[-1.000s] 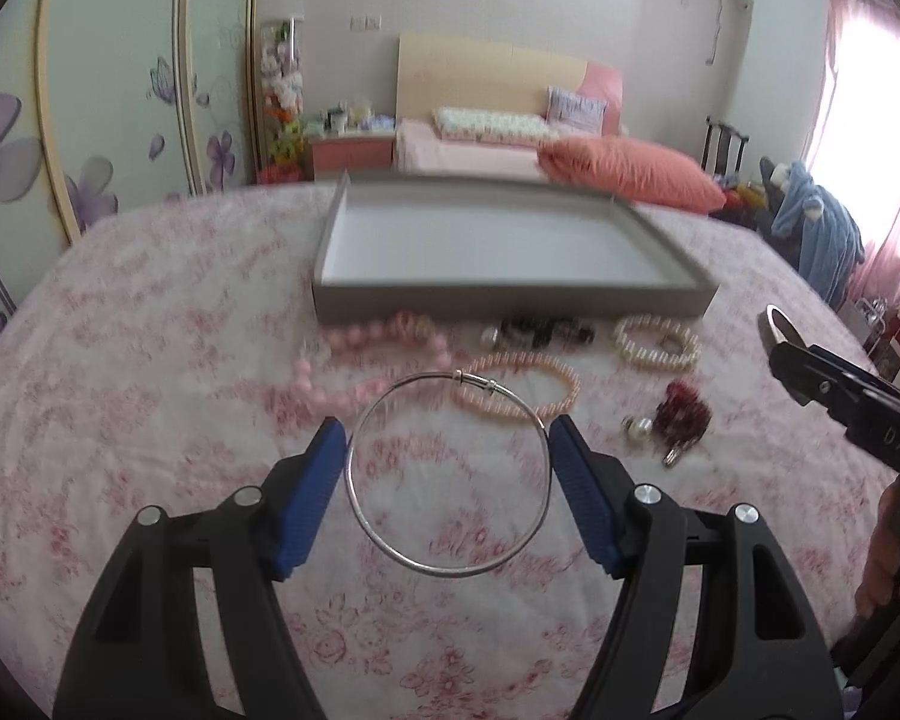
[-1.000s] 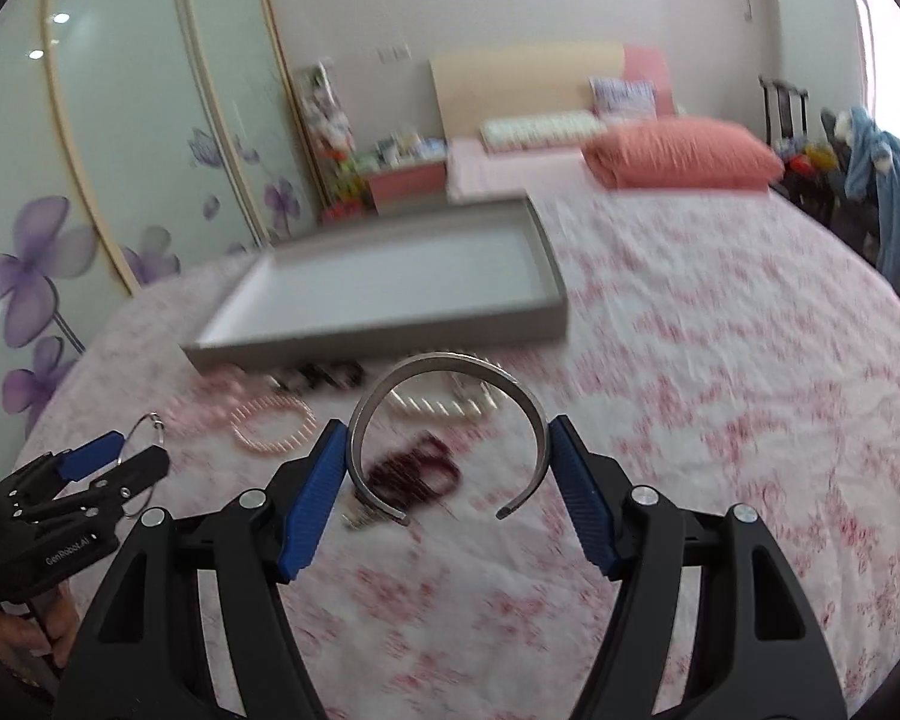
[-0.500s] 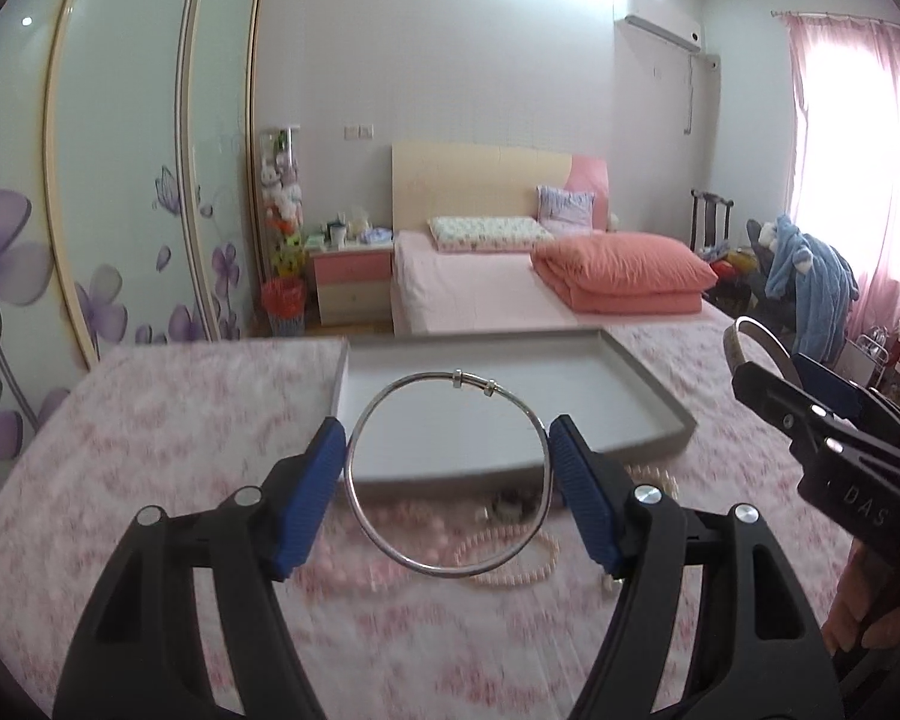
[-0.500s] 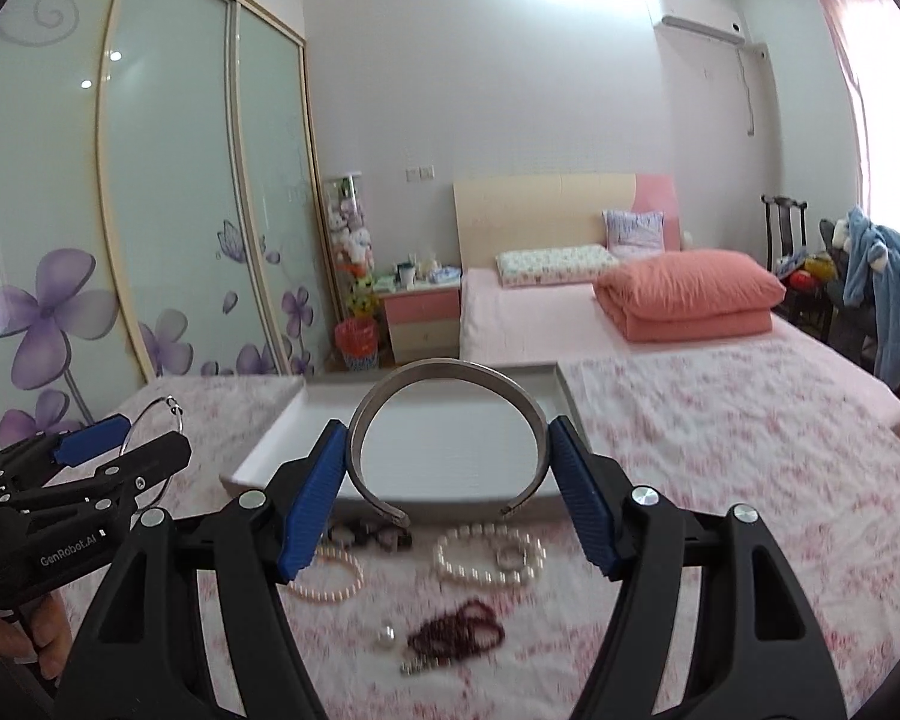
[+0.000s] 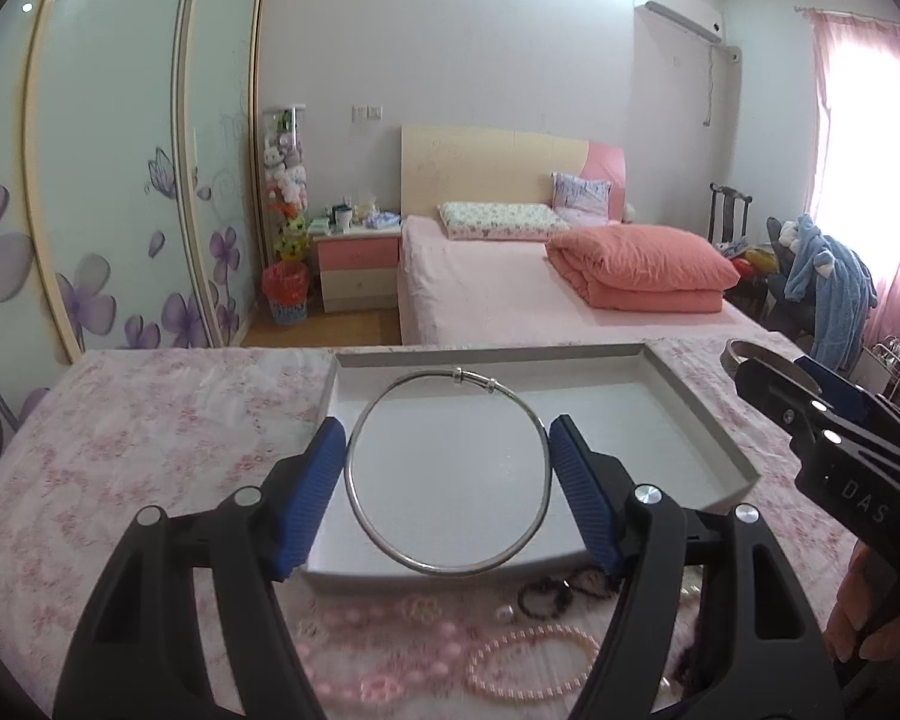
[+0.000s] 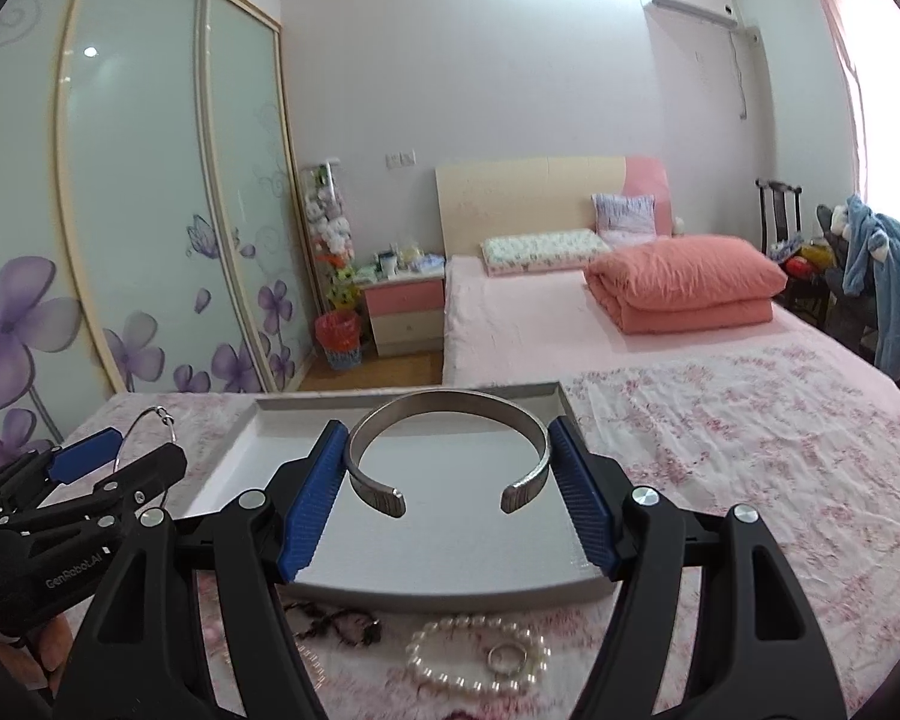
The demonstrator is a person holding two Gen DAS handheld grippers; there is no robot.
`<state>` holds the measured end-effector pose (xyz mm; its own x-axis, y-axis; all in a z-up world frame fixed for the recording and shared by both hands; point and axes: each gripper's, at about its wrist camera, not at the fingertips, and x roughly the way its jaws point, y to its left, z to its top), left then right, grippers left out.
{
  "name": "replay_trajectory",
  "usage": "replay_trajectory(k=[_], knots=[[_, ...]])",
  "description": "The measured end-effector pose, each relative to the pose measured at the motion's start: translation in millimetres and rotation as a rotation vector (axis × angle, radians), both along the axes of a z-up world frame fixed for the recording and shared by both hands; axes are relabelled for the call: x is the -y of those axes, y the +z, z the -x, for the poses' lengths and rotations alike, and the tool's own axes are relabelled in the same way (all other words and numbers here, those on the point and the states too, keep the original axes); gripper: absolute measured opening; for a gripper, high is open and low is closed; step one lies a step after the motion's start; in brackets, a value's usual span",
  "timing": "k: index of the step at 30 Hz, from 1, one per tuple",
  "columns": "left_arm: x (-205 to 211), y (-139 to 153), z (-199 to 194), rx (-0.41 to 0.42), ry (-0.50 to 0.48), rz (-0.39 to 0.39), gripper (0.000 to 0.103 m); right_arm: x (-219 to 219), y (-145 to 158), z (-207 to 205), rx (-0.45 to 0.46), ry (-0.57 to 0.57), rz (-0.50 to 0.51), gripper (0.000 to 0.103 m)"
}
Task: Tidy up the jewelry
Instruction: 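Carry the bangle and cuff into the gray tray and open both tools, then grasp the pink beaded bracelet with the left tool while the right tool grasps the dark red beads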
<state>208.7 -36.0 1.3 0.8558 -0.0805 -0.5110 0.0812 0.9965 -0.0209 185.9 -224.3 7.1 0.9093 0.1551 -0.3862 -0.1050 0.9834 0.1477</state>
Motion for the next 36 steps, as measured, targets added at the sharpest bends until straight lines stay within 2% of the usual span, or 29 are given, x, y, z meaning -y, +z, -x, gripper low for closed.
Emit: replay_trajectory(k=[8,15,18,25,32,36], knots=[[-2.1,-39.8,-50.3,-0.138,-0.001,-0.002,0.068,-4.1,-45.8,-64.9,-0.254,0.029,-0.001,0.068],[-2.5,-62.0,-79.4,-0.228,0.011,0.005,0.069,-7.5,-70.7,-94.6,-0.396,0.031,0.022,0.069],[-7.2,-61.5,-83.0,-0.241,0.019,0.045,0.069,-5.7,-68.5,-88.9,-0.384,0.029,0.02,0.082],[-29.5,-33.0,-65.6,-0.177,0.067,0.093,0.069,7.8,-42.6,-60.9,-0.295,0.02,0.01,0.081],[-49.3,-8.7,-19.9,-0.122,0.106,0.083,0.075,14.9,-20.6,-21.3,-0.24,0.032,0.004,0.08],[-60.4,-6.5,14.3,-0.107,0.109,0.06,0.076,16.1,-16.5,9.0,-0.227,0.05,0.017,0.08]])
